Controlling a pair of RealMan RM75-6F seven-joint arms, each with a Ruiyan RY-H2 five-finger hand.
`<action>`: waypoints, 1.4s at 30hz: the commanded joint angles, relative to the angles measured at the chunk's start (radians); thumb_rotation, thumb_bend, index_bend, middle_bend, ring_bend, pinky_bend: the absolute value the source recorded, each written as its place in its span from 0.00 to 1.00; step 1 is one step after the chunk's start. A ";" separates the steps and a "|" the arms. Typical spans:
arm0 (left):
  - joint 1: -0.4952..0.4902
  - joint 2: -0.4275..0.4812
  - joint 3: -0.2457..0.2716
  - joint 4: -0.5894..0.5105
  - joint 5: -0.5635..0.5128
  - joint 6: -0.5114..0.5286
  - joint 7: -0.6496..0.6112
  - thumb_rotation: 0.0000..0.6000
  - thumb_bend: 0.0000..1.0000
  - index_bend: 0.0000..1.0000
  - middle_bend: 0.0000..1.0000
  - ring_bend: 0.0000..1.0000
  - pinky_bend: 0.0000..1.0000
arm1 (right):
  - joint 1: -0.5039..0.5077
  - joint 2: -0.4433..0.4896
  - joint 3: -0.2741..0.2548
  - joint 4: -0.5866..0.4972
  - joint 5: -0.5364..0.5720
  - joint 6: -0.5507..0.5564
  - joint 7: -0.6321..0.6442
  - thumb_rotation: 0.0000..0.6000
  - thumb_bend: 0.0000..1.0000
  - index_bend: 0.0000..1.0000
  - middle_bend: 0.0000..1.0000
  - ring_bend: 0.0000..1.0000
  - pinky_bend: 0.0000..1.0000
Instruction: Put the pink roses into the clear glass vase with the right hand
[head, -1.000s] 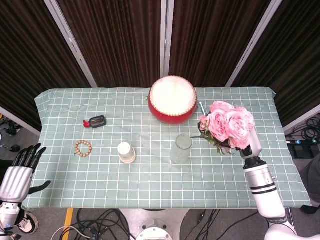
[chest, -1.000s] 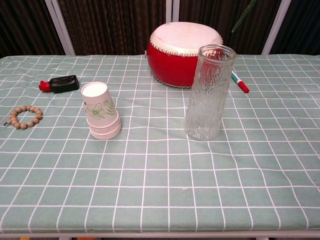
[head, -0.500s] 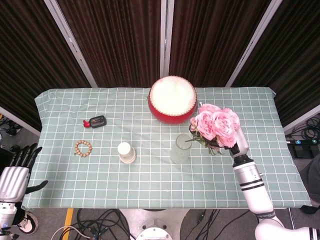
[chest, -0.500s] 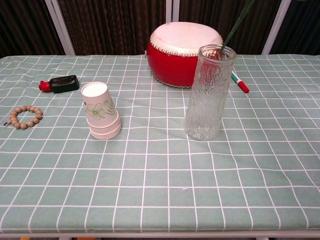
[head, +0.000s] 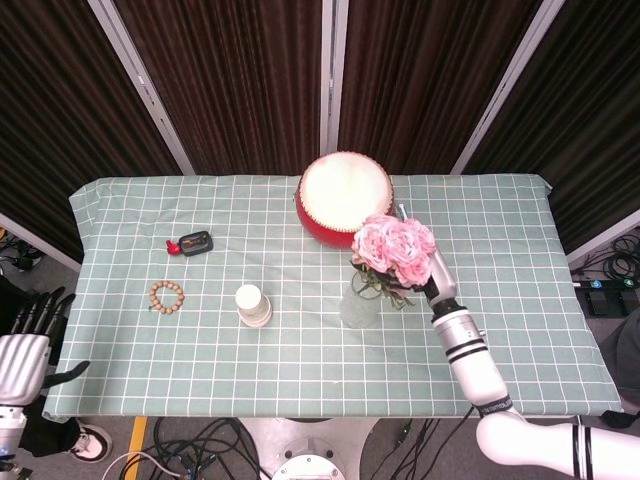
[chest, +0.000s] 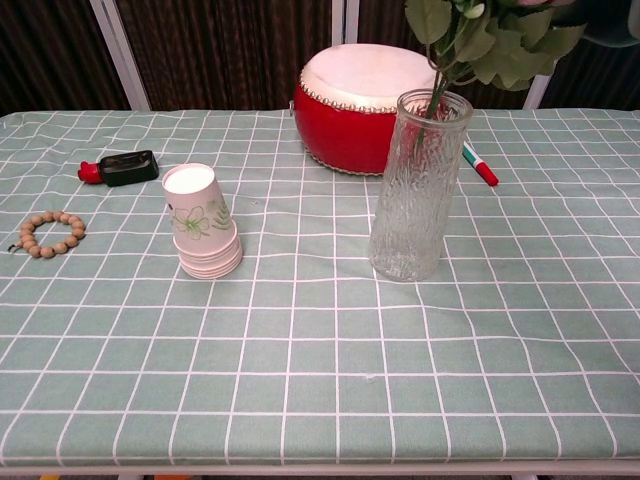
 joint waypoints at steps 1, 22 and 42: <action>0.001 0.000 0.000 0.004 -0.002 0.000 -0.005 1.00 0.00 0.07 0.00 0.00 0.10 | 0.013 -0.029 -0.004 0.024 -0.019 -0.008 -0.006 1.00 0.25 0.71 0.57 0.24 0.18; 0.007 0.002 -0.001 0.016 -0.003 0.005 -0.022 1.00 0.00 0.07 0.00 0.00 0.10 | 0.019 -0.013 -0.024 0.051 0.015 -0.068 -0.078 1.00 0.14 0.20 0.25 0.00 0.04; 0.004 0.001 0.000 0.000 0.001 -0.001 0.004 1.00 0.00 0.07 0.00 0.00 0.10 | -0.073 0.245 -0.099 0.046 -0.135 -0.293 0.016 1.00 0.00 0.00 0.00 0.00 0.00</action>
